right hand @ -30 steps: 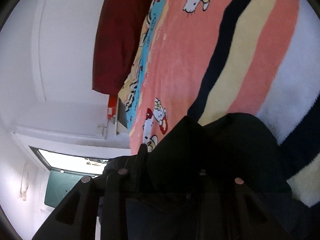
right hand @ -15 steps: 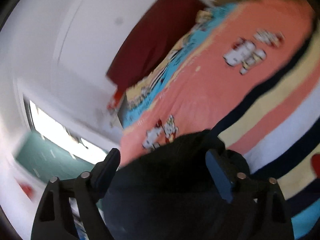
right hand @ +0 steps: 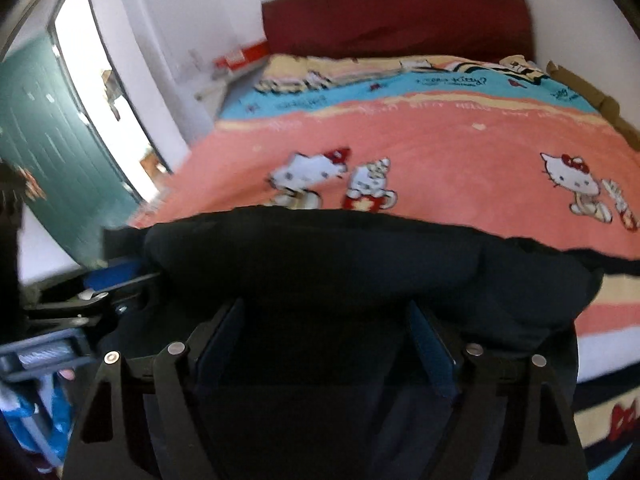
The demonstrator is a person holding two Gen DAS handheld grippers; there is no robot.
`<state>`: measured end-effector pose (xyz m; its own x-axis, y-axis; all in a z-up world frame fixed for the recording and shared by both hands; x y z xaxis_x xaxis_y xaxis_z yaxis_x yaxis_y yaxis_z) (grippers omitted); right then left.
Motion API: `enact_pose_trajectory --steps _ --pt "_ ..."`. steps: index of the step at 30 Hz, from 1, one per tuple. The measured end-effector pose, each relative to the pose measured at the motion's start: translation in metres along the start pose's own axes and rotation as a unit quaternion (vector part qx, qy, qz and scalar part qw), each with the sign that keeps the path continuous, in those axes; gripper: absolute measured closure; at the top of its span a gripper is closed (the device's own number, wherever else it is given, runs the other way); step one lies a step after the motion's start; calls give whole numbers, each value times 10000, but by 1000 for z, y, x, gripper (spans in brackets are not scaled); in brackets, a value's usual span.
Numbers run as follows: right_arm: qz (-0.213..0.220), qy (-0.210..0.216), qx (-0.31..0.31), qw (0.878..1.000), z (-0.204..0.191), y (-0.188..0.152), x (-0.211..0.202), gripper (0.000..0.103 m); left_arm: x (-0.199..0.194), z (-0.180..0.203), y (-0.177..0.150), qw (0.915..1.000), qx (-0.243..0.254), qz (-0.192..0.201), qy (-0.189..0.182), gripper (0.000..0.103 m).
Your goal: Fold large clothes
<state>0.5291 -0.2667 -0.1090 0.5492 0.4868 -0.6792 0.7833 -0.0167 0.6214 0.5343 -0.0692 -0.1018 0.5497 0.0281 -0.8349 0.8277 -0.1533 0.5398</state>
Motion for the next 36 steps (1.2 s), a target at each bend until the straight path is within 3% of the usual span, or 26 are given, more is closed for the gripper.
enact_pose_trajectory --steps 3,6,12,15,18,22,25,30,36 --pt "-398 -201 11 9990 14 0 27 17 34 -5 2 9997 -175 -111 -115 34" --pt "-481 -235 132 9985 31 -4 49 15 55 -1 0 9998 -156 -110 72 33" --pt "-539 -385 214 9976 37 0 72 15 59 -1 5 9994 -99 -256 201 33" --pt "-633 -223 301 9973 36 5 63 15 32 -13 5 9996 -13 -273 106 33" --pt "-484 -71 302 9983 38 9 32 16 12 -33 1 9992 19 -271 295 33" --pt "-284 -319 505 9978 70 1 -8 16 16 -57 -9 9979 -47 -389 517 33" --pt "-559 -411 731 9949 96 -17 4 16 22 -54 -17 9984 -38 -242 517 31" --pt "-399 -168 920 9948 111 -32 18 13 23 -45 -23 9972 17 75 747 30" --pt "-409 -109 1020 9939 114 -35 14 12 12 -52 -26 9977 -2 -89 671 30"
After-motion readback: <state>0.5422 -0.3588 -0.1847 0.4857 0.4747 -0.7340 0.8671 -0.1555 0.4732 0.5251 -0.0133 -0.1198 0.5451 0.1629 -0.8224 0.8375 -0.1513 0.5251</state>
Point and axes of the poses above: each gripper's, at about its wrist camera, not at the fingertips, and x roughly the way its jaws point, z to its right, y to its top, the point moved 1 cm from there along x, roughly the way its jaws point, and after that the axes turned 14 degrees about y, right-handed, at the moved point
